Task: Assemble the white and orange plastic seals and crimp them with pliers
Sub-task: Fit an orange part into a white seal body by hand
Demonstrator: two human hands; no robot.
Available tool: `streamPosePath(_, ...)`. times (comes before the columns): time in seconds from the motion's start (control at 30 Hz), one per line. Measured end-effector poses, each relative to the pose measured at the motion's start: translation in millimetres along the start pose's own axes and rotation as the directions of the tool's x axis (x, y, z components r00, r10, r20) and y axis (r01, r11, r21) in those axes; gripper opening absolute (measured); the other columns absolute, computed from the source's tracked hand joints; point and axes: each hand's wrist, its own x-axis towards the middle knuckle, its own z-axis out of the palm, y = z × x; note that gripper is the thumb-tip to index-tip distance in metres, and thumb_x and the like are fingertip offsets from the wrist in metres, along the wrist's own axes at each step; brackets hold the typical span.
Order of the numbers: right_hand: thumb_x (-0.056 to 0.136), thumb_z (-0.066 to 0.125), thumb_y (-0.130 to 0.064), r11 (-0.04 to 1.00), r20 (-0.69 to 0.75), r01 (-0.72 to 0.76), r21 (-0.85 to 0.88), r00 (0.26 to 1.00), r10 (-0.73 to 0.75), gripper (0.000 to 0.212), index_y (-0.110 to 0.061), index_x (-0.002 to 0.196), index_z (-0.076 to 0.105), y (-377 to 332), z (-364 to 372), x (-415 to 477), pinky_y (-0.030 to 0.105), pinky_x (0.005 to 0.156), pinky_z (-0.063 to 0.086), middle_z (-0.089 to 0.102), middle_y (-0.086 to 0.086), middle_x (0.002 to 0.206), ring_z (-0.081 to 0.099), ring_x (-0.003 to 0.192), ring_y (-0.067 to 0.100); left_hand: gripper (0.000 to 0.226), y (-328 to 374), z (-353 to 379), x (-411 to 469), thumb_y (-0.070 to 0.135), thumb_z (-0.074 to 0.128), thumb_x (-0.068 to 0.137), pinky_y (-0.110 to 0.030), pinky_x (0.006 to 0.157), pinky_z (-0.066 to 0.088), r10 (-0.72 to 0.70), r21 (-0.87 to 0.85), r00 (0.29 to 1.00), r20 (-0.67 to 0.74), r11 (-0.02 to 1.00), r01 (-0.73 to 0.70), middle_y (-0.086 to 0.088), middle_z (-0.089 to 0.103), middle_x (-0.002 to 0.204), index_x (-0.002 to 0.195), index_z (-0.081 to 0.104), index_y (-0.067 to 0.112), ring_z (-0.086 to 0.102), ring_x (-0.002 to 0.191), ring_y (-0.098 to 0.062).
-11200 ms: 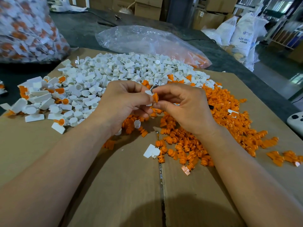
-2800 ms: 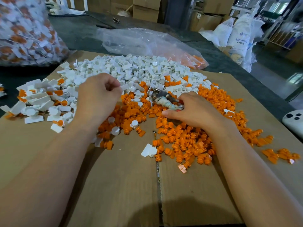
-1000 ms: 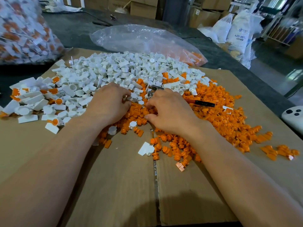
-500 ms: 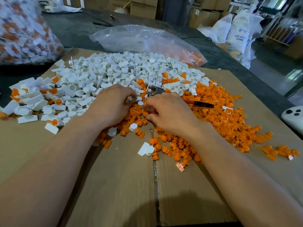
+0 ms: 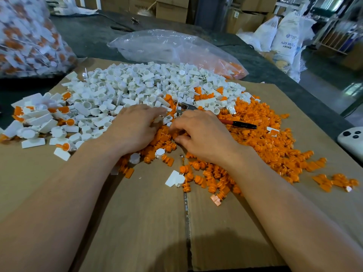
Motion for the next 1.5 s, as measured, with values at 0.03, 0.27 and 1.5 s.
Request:
streamPosePath(0.03, 0.091, 0.053, -0.028, 1.0, -0.005, 0.005, 0.0, 1.0, -0.005, 0.026, -0.028, 0.116, 0.058, 0, 0, 0, 0.033, 0.092, 0.029, 0.055, -0.003, 0.111, 0.045, 0.111, 0.017, 0.043, 0, 0, 0, 0.015, 0.045, 0.095, -0.043, 0.106, 0.03, 0.014, 0.004, 1.0, 0.009, 1.0, -0.014, -0.007, 0.052, 0.132, 0.136, 0.045, 0.028, 0.039, 0.127, -0.026)
streamPosePath(0.27, 0.091, 0.053, -0.022, 0.998, -0.032, -0.005, 0.055, 0.999, 0.007, 0.022, -0.02, 0.113, 0.06, -3, -2, 0, 0.033, 0.091, 0.035, 0.059, 0.0, 0.108, 0.054, 0.102, 0.018, 0.026, 6, -5, -4, 0.018, 0.055, 0.092, -0.037, 0.089, 0.041, 0.077, -0.063, 0.994, -0.079, 0.995, -0.083, -0.007, 0.061, 0.11, 0.116, 0.064, 0.022, 0.053, 0.106, -0.026)
streamPosePath(1.5, 0.081, 0.066, -0.007, 0.753, -0.415, 0.04, 0.657, 0.853, 0.316, 0.029, -0.034, 0.079, 0.056, 0, -12, -8, 0.008, 0.065, 0.047, 0.057, -0.017, 0.074, 0.058, 0.073, -0.004, 0.024, 30, -20, -14, -0.002, 0.06, 0.085, -0.021, 0.059, 0.056, -0.129, -0.817, 0.986, -0.104, 0.577, -0.01, 0.001, 0.066, 0.06, 0.081, 0.061, 0.022, 0.069, 0.063, -0.012)
